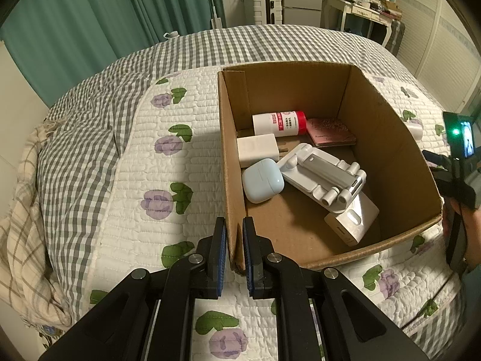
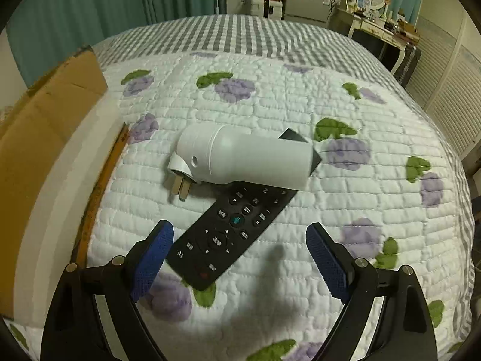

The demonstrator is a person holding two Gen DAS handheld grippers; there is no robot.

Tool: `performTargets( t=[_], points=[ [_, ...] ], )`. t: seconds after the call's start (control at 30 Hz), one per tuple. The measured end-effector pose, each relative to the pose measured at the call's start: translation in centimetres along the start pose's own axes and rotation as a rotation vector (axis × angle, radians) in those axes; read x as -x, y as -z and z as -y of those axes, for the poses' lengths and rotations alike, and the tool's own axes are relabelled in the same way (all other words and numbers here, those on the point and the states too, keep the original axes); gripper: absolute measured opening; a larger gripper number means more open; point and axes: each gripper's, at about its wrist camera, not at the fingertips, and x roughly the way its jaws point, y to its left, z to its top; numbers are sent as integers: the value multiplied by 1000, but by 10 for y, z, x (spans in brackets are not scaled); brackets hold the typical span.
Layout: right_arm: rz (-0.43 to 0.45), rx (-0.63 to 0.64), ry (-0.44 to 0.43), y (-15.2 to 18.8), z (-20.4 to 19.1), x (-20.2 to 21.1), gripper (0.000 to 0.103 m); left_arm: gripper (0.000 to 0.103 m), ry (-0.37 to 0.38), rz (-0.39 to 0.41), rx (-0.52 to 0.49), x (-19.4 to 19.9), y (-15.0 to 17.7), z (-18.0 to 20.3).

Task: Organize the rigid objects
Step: 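Move the right gripper to the black TV remote and grasp it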

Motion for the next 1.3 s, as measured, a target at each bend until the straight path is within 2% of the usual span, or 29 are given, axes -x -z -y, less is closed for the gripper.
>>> performTargets(
  t=[0.2,0.33,0.43,0.6,0.97,1.23,1.27,1.3],
  points=[
    [-27,-11,49,-14,1,-24,90,11,-8,-1,-4,0,0,1],
    [-55,-50,24,-16,11,-38,89,11,-12,-4,-6,-1,-1,1],
    [-50,-48,31,-11,15,-34,80,11,-15,-6,-8,-1,-1,1],
    [-54,-49,31,-3,23,-28,49,11,-13,-4,-6,-1,-1,1],
    [-28,-62,-24,13,31,3,42,11,-4,0,-5,0,-2,2],
    [-4,-3,-68,30,23,44,38,11,-1,3,-3,0,-2,1],
    [1,7,-63,32,23,48,38,11,-2,3,-4,0,-2,1],
    [3,17,-59,33,21,52,31,11,-1,2,-2,0,-2,1]
  ],
)
